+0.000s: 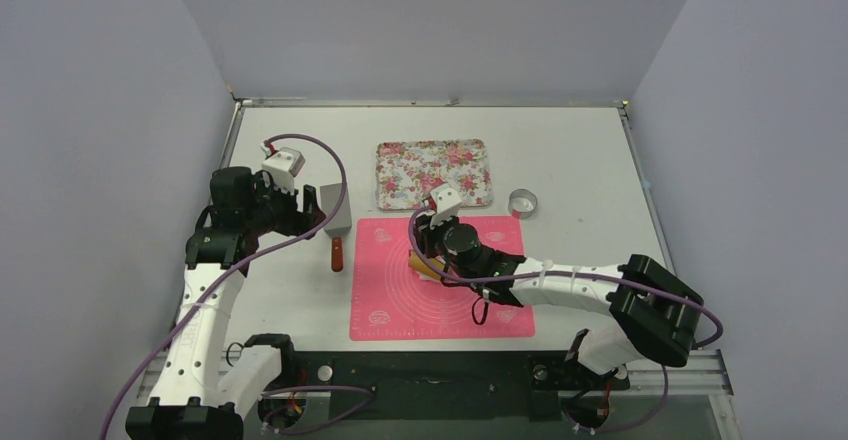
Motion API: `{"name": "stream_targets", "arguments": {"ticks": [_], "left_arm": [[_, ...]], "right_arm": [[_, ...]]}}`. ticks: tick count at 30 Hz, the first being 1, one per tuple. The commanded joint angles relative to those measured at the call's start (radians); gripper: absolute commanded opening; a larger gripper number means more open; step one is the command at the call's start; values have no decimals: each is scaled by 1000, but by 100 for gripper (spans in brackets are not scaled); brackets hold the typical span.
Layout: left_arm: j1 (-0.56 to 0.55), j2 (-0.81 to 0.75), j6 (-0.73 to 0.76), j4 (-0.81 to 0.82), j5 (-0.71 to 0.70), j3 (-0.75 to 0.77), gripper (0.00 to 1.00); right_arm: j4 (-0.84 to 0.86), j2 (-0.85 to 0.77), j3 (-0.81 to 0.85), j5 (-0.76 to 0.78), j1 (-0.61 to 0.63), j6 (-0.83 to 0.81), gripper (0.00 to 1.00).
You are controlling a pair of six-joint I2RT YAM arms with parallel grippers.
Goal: Roll out the dumpling wrappers from the dough
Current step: Flatten out the dough on the work surface.
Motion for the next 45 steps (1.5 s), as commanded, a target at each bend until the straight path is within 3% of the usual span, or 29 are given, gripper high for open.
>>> {"name": "stream_targets", "arguments": {"ticks": [1,9,18,25,35,45], "left_arm": [[5,-11,11,39,8,4,68],[6,-11,12,39,9,7,68],[5,-9,10,38,8,8,68],[7,-10,11,36,12,9,68],[6,-9,13,38,13,9,68],[28,-6,9,38,17,11,68]], "right_arm": [[2,-7,16,0,-2,-1,0],[-15,-31,-6,21,-94,-36,0],[-1,14,18,16,19,-8,0],[-18,-1,26,26,27,-16,0],[-8,-18,-22,26,-80,-4,0],[7,23,16,4,41,42,0]]}}
